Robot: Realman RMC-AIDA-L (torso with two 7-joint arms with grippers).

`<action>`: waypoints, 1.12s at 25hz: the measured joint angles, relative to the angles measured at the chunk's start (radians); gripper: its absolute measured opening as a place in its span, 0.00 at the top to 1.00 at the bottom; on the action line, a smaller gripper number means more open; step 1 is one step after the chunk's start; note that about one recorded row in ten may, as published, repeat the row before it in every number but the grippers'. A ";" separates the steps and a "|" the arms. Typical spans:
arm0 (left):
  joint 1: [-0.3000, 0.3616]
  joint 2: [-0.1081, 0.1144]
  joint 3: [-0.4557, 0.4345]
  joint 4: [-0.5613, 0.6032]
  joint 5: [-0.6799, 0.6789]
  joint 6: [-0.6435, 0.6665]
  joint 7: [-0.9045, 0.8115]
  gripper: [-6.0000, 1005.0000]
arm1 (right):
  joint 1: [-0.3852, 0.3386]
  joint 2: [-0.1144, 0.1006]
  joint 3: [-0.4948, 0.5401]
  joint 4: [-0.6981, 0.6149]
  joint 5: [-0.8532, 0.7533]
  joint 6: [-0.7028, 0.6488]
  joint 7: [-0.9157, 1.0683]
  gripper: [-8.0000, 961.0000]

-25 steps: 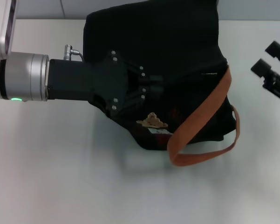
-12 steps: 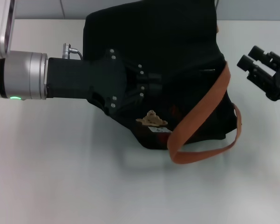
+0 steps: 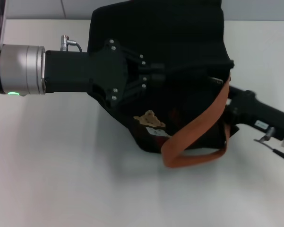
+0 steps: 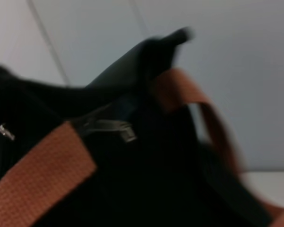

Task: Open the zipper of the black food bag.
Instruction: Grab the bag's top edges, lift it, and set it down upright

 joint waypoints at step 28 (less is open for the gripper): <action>0.029 0.001 -0.002 -0.010 -0.008 -0.010 0.028 0.90 | -0.097 -0.004 0.016 -0.082 0.023 -0.152 0.081 0.48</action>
